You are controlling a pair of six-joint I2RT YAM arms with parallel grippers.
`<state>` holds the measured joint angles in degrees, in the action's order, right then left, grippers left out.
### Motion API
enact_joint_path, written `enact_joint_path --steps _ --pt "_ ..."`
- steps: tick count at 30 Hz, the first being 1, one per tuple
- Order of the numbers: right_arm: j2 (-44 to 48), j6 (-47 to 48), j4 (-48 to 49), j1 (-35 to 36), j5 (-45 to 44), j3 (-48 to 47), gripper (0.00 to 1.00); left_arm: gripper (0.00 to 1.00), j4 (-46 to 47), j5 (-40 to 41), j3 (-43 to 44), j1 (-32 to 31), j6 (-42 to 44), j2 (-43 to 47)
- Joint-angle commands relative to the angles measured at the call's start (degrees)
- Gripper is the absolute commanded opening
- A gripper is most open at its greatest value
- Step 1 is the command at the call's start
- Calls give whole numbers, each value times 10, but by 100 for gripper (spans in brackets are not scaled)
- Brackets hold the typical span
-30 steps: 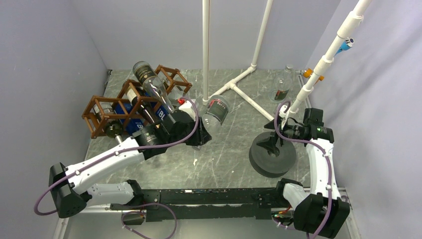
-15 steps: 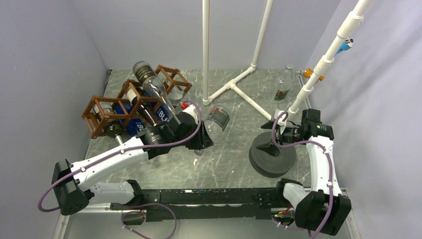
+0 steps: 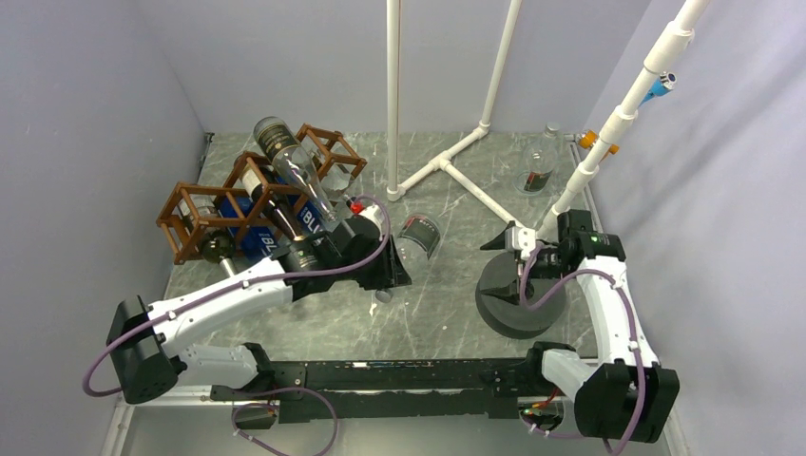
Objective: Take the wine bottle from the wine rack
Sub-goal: Place the wine bottle at the center of the board.
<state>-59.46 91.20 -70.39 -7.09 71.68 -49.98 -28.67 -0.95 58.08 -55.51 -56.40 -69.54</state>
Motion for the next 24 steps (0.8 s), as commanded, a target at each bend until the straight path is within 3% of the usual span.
enact_joint_path --steps 1,13,24 --pt "3 18 41 35 14 8 100 0 117 -19 37 -3 -13 6" --pt "-20 -75 206 134 -44 28 100 0 86 -108 60 -3 -60 -87" --pt "-38 -164 362 230 -119 83 100 0 -13 -144 138 -5 -60 -161"
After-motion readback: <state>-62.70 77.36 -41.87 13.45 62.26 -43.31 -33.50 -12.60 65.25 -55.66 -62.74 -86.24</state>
